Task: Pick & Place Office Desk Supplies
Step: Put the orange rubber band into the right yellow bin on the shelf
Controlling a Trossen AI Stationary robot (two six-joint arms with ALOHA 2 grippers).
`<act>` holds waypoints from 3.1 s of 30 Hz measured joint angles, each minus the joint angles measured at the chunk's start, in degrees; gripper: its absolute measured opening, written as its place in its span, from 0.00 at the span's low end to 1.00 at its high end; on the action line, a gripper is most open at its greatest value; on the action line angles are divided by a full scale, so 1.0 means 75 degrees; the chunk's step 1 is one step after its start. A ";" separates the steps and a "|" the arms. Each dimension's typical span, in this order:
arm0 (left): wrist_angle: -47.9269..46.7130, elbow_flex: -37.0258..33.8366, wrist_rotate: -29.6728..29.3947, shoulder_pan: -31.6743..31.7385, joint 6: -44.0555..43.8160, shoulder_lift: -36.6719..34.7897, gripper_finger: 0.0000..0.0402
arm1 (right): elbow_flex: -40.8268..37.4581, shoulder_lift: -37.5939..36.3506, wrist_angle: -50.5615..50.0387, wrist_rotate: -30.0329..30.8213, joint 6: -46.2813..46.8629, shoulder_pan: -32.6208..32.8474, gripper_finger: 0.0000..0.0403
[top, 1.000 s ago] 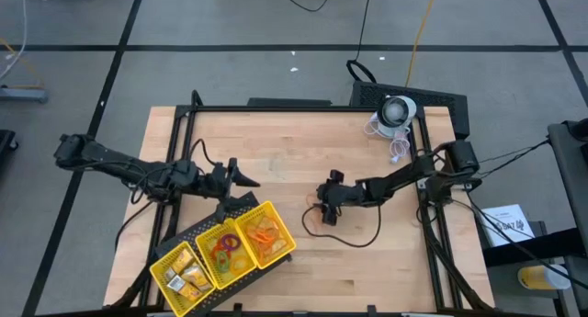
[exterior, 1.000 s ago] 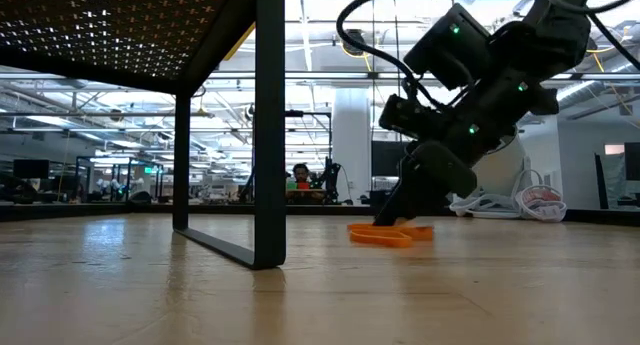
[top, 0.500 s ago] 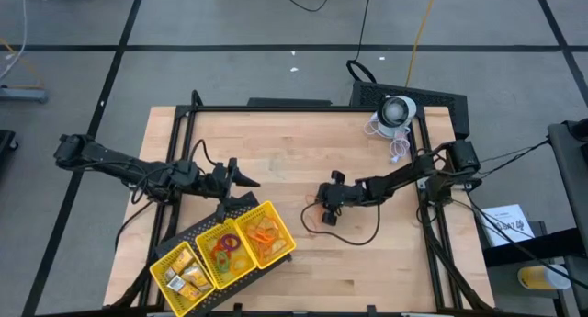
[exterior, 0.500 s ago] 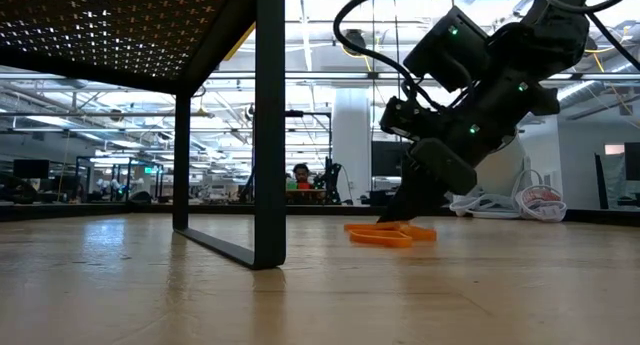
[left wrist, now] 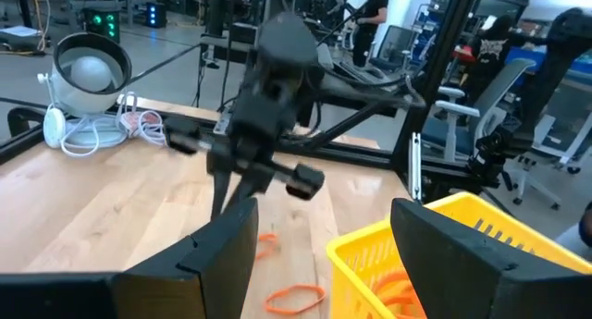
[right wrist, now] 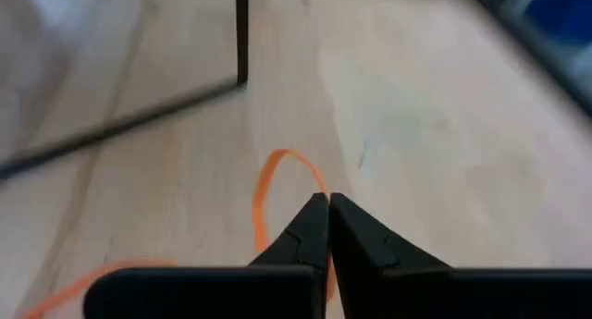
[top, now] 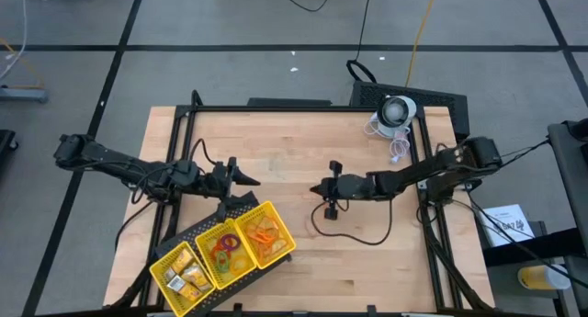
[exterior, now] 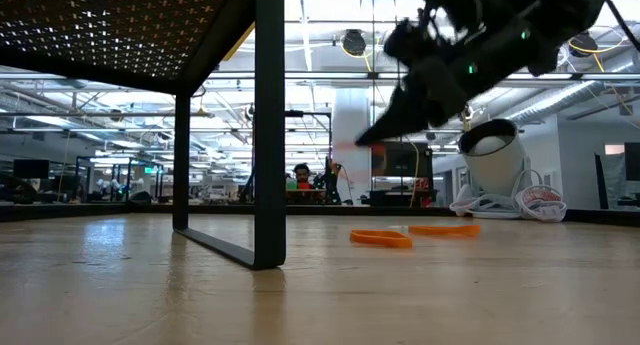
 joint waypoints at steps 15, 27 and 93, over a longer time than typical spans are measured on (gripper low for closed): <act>0.2610 0.0113 -0.0023 0.0279 -0.0884 0.1698 0.64 | 0.0006 -0.1171 0.2988 -0.0935 -0.1785 0.0003 0.00; 0.2666 0.1867 -0.0738 0.0366 0.0804 0.4095 0.83 | 0.0006 -0.0993 0.3650 -0.1191 -0.2008 0.0006 0.00; 0.3226 0.2958 0.0252 0.0650 0.1527 0.5167 0.03 | 0.0016 -0.0743 0.4812 -0.1990 -0.1939 0.0318 0.02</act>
